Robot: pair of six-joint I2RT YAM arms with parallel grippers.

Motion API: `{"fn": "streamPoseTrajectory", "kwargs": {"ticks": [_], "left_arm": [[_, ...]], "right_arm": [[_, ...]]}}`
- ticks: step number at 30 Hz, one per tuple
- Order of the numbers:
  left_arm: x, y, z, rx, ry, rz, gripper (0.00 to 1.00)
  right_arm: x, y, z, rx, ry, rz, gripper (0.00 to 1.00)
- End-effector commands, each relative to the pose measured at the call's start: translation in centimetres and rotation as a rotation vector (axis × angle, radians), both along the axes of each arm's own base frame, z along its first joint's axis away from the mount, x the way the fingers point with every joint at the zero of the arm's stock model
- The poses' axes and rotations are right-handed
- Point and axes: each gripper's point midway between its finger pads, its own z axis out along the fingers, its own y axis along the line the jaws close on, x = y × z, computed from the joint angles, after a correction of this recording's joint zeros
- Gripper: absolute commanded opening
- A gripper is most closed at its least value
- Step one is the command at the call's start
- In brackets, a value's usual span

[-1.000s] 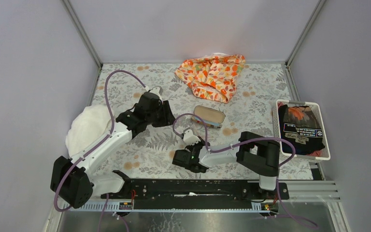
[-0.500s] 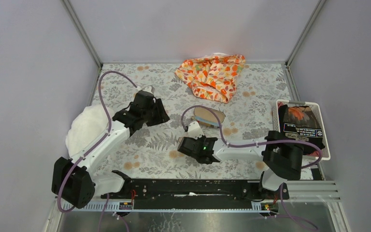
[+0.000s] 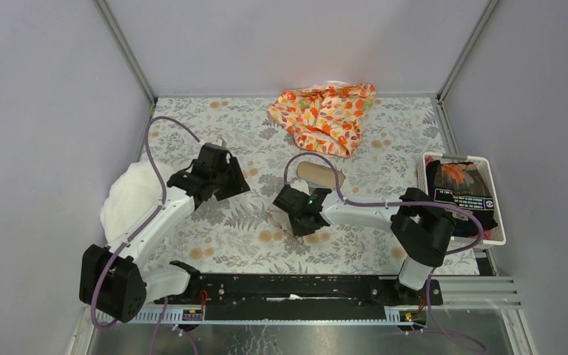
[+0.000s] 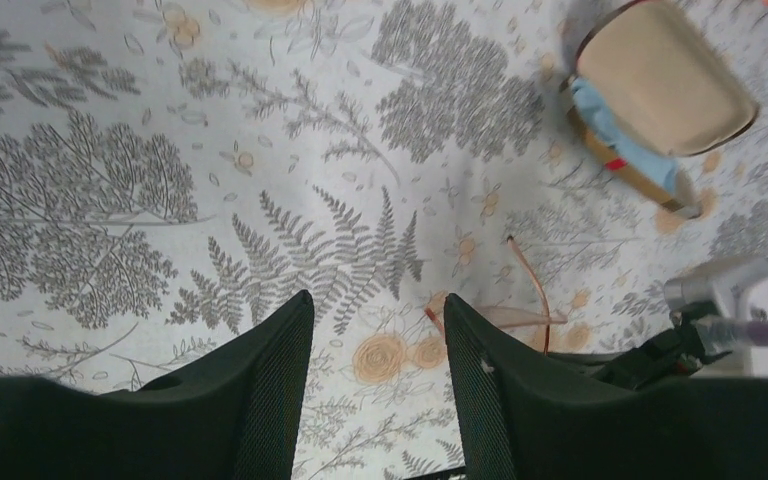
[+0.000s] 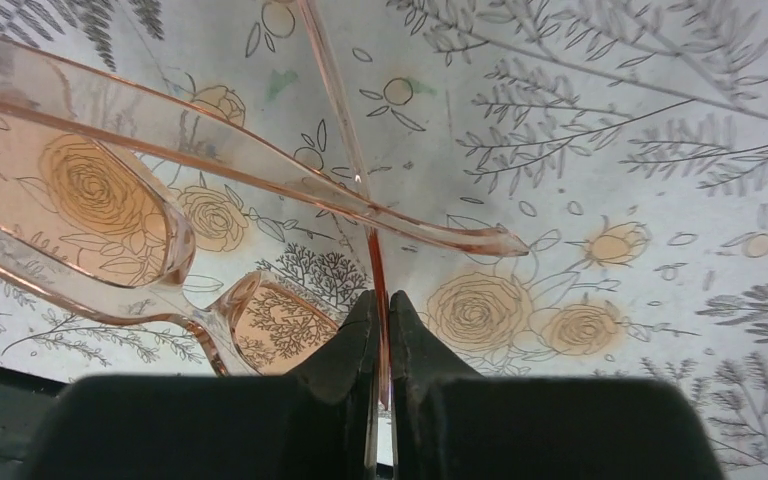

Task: Organize the sunglasses
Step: Adjust the sunglasses at the center of the board.

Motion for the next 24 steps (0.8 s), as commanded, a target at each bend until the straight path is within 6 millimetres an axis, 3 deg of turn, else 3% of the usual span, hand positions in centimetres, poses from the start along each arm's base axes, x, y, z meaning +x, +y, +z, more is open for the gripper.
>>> {"fn": "streamPoseTrajectory", "kwargs": {"ticks": [1,9,15,21,24], "left_arm": [[-1.8,-0.2,-2.7,-0.022,0.096,-0.018,0.56],[-4.1,0.0,-5.9,-0.044,0.172,-0.005,0.56],[-6.5,0.1,-8.5,-0.056,0.251,0.005,0.56],[-9.3,-2.5,-8.8,-0.084,0.291,-0.064,0.54],[-10.3,-4.0,-9.4,-0.090,0.311,-0.095,0.53]], "right_arm": [[-1.1,1.2,-0.2,0.027,0.105,-0.037,0.08],[-0.3,2.3,1.3,0.083,0.075,-0.040,0.30],[-0.4,2.0,2.9,0.127,0.051,-0.039,0.35],[1.5,1.2,6.0,0.180,-0.035,-0.016,0.42],[2.9,0.8,6.6,0.186,-0.082,0.073,0.45]]}}
